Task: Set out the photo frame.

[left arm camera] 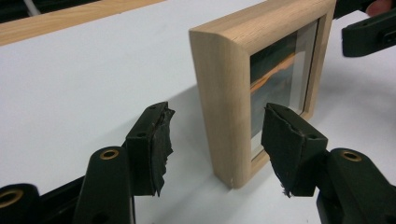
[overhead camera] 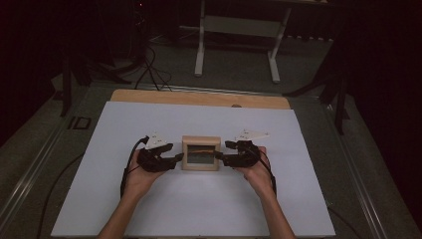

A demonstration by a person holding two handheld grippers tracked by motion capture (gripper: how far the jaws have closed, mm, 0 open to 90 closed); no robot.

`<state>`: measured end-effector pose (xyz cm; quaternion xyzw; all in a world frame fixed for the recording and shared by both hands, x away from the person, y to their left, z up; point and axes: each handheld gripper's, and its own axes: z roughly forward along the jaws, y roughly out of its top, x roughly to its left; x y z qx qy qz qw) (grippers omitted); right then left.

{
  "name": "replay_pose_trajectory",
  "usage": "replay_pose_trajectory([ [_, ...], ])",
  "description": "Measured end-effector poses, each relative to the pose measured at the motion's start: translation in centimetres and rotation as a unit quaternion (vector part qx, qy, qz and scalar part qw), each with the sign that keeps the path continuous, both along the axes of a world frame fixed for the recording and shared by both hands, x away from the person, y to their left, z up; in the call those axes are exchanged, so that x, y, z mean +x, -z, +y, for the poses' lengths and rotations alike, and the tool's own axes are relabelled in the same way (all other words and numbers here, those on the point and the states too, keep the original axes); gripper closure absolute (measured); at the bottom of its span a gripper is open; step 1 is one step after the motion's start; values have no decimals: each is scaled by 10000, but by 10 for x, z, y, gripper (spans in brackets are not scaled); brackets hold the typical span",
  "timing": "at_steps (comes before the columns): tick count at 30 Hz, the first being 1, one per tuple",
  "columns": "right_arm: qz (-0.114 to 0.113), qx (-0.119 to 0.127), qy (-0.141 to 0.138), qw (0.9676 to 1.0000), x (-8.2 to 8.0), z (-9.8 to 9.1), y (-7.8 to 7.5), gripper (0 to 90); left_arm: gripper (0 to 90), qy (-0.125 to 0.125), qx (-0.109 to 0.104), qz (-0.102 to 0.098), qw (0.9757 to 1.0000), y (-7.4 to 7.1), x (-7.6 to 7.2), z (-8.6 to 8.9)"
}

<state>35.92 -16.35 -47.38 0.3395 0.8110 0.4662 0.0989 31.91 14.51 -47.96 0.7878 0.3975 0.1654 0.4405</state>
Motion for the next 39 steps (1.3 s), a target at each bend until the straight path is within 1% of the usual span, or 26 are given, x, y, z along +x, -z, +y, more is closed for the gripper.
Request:
replay_pose_trajectory([
  [4, -14, -43, 6, 10000, -4, -6, -1, 346, 425, -41, -33, -21, 10000, -1, -6, 7],
  [7, 12, -51, 31, 10000, -6, -11, -1, 345, 425, -52, -10, -14, 10000, 0, -10, 12],
  [11, -15, -65, 42, 10000, -11, -16, 0, 345, 425, -75, -7, 0, 10000, 1, -16, 17],
  [19, -62, -185, 49, 9998, -22, -27, 3, 346, 426, -100, -16, 20, 9999, 3, -24, 27],
  [24, -84, -248, 78, 9996, -30, -34, 7, 346, 425, -121, 29, 52, 9999, 5, -29, 33],
  [26, -84, -257, 92, 9996, -32, -37, 9, 346, 425, -129, 13, 55, 9999, 6, -31, 36],
  [33, -82, -312, 171, 9993, -38, -48, 16, 344, 424, -177, 51, 76, 9998, 9, -39, 45],
  [37, -81, -330, 226, 9992, -41, -56, 18, 344, 423, -215, 78, 89, 9997, 11, -43, 50],
  [39, -76, -328, 264, 9991, -43, -59, 18, 345, 423, -243, 59, 108, 9996, 11, -44, 53],
])
